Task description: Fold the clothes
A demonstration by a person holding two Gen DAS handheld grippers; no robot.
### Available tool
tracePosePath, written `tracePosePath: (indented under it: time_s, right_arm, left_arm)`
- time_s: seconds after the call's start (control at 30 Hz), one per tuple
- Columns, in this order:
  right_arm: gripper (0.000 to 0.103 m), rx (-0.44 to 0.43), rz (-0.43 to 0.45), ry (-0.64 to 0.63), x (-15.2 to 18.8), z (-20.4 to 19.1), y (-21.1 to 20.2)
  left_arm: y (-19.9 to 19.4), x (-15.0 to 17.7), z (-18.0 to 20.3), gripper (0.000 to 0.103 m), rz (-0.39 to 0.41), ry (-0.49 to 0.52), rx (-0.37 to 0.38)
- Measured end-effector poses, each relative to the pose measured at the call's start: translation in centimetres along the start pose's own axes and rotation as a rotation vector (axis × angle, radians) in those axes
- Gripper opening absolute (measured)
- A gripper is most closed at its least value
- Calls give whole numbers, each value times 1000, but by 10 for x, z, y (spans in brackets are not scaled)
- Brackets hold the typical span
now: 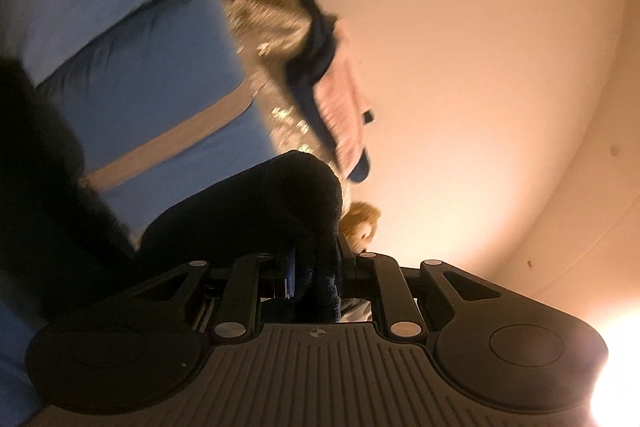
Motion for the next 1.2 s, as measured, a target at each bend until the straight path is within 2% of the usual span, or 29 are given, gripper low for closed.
tracePosePath:
  time_s: [0.17,0.47,0.63,0.8,1.03,1.13,1.2]
  right_arm:
    - [103,-25,-17,-27,-6,-2,7]
    - [103,-51,14,-26,-40,-8,31]
    - [103,-1,11,17,-50,-3,58]
    - [103,100,-12,57,-48,17,74]
    - [103,128,-24,22,-35,47,54]
    - [103,111,-17,30,-32,59,43]
    - [103,69,-21,35,-30,58,38]
  left_arm:
    - [-8,-15,9,18,53,46,-29]
    - [-20,-40,12,18,103,27,-50]
    - [-21,-55,9,18,135,-8,-50]
    - [-26,-66,3,18,155,-28,-60]
    - [-41,-79,-9,18,182,-38,-85]
    - [-43,-78,-14,18,180,-45,-91]
    - [-42,-78,-16,18,180,-39,-104]
Point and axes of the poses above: each gripper's, at about its wrist camera, not at the fingertips, and y roughly the way its jaws point, z to its right, x to its underside, the point moved 9 cm from there along y, roughly the way its jaws point, and after that the axes turned 12 degrees about -x, right-handed, at the moved point
